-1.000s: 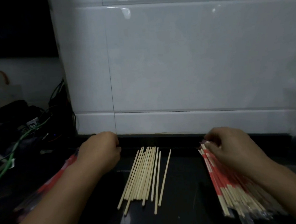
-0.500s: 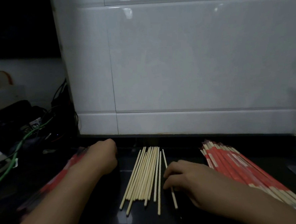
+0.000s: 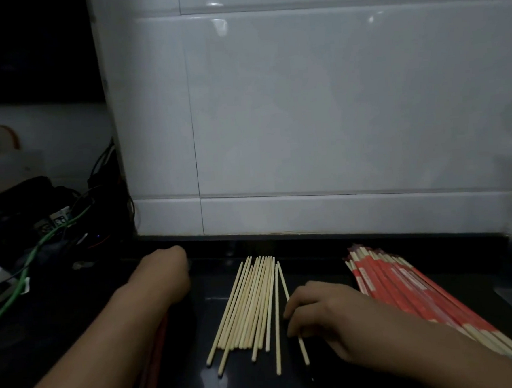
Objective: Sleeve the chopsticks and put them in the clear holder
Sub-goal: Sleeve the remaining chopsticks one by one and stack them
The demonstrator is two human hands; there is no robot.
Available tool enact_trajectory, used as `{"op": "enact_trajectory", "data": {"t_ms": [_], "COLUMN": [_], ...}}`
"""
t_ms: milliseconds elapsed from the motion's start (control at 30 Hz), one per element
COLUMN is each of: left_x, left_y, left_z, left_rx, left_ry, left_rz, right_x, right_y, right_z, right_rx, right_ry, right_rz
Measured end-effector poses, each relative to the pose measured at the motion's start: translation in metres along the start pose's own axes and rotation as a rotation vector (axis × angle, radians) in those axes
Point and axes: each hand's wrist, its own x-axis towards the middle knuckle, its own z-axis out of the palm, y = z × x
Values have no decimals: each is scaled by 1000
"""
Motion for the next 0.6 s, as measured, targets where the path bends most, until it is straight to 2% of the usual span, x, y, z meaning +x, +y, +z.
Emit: {"op": "enact_trajectory", "data": {"t_ms": [133, 267, 433, 600], "left_x": [-4, -11, -14, -11], "left_y": [14, 26, 27, 21], "left_z": [0, -2, -7, -13], "left_rx": [-192, -355, -424, -477], "left_ry": [86, 96, 97, 222], "left_rz": [51, 99, 96, 68], "right_x": [0, 0, 1, 3], "right_y": [-1, -2, -5, -5], "right_z": [0, 1, -1, 1], "right_rx": [18, 38, 72, 26], "right_ry": [-9, 10, 14, 3], "right_rz": [15, 16, 12, 5]}}
